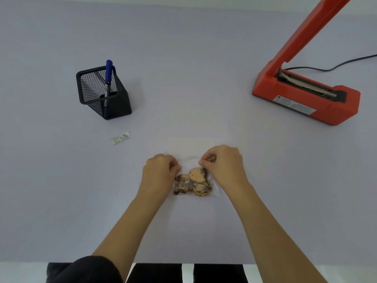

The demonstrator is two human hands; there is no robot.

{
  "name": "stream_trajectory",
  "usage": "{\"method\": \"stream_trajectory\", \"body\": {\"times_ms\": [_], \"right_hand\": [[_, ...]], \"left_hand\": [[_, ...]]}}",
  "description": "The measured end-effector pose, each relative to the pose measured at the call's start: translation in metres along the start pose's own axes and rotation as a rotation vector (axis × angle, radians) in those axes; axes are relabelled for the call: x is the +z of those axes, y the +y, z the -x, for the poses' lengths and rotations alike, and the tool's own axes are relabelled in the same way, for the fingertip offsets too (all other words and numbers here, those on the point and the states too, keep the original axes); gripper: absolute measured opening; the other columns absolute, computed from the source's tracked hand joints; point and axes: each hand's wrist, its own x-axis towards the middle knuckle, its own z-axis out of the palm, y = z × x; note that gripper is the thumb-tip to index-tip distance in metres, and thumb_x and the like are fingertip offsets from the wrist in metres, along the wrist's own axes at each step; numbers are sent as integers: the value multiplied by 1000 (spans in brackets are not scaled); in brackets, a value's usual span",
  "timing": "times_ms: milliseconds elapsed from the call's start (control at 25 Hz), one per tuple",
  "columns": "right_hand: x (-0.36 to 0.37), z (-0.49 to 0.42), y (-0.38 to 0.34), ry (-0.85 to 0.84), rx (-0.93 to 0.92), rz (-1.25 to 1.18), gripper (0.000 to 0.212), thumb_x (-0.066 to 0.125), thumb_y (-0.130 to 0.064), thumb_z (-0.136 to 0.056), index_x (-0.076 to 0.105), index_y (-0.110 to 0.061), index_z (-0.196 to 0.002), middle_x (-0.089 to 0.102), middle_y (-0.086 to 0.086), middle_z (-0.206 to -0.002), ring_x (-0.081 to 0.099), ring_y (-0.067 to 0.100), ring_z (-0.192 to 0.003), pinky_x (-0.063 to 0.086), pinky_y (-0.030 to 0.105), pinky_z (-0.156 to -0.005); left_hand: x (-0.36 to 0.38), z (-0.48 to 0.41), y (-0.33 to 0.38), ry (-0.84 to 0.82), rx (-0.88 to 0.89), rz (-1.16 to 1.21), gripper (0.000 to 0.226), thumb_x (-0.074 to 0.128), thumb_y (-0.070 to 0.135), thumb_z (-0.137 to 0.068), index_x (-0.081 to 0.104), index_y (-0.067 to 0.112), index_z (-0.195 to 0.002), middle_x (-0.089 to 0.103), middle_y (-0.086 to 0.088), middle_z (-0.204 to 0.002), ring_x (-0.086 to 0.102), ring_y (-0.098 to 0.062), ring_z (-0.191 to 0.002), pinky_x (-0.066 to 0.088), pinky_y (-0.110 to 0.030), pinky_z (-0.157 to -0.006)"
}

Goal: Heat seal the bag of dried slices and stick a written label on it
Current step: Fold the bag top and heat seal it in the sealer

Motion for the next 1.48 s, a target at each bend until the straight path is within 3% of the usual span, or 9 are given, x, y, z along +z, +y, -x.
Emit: {"method": "stream_trajectory", "body": {"times_ms": [120, 240, 360, 480, 720, 920, 1120, 1360, 1480], "right_hand": [[1, 0, -1, -18, -14, -21, 3, 74, -18, -76, 73, -16, -78, 71, -1, -75, 64, 10, -70, 54, 27, -73], [2, -2, -2, -34, -13, -38, 14, 73, -14, -77, 73, -16, -90, 73, 1, -85, 65, 13, -79, 54, 29, -81], [1, -4, -3, -23, -19, 13, 32, 74, -15, -76, 68, -14, -107, 68, 4, -100, 63, 17, -91, 51, 31, -86], [2, -4, -3, -16, -60, 72, 47, 72, -16, -78, 57, -13, -123, 54, 5, -111, 56, 19, -96, 47, 29, -86], [8, 0, -2, -14, -94, -59, 20, 67, -4, -79, 72, -14, -96, 71, 3, -94, 65, 14, -83, 54, 33, -84], [6, -5, -2, -47, -149, 20, 34, 69, -8, -79, 66, -14, -112, 61, 3, -105, 61, 17, -90, 51, 34, -87], [1, -11, -1, -82, -117, 92, 63, 71, -14, -77, 42, -11, -133, 37, 4, -132, 41, 21, -117, 34, 25, -96], [12, -3, 2, -47, -182, 35, 21, 63, -5, -81, 69, -20, -95, 65, 0, -96, 57, 21, -95, 48, 34, -84], [10, -6, 2, -71, -177, 34, 30, 63, -6, -82, 68, -18, -108, 64, 1, -106, 55, 20, -103, 44, 29, -90]], "left_hand": [[1, -3, -5, -54, 183, -7, 11, 64, 4, -83, 71, 5, -91, 65, -10, -88, 61, -28, -83, 43, -27, -70], [-2, -11, -7, -104, 320, -72, 26, 62, 0, -83, 69, 7, -106, 64, -10, -105, 56, -30, -98, 35, -22, -81], [-9, -21, -8, -129, 296, -99, 48, 66, 11, -82, 54, 10, -128, 52, -6, -125, 45, -25, -115, 25, -16, -89], [-14, -27, -10, -139, 262, -95, 61, 69, 16, -80, 44, 10, -136, 44, -5, -132, 37, -23, -120, 21, -14, -92], [-3, -12, -18, -156, 393, -62, 26, 58, -2, -85, 67, 7, -108, 60, -8, -105, 53, -27, -99, 28, -10, -77], [-9, -22, -9, -201, 413, -106, 49, 57, -2, -84, 50, 9, -132, 49, -8, -128, 42, -25, -115, 23, -14, -91], [-12, -32, -4, -256, 337, -83, 64, 60, 2, -82, 35, 11, -141, 34, -4, -139, 28, -21, -126, 17, -13, -97], [-2, -13, -11, -169, 348, -21, 33, 55, -6, -83, 62, 11, -111, 53, -5, -112, 42, -23, -103, 31, -18, -81], [-6, -21, -6, -227, 325, -70, 48, 56, 0, -85, 51, 17, -130, 45, -1, -128, 34, -20, -114, 28, -19, -93]]}}
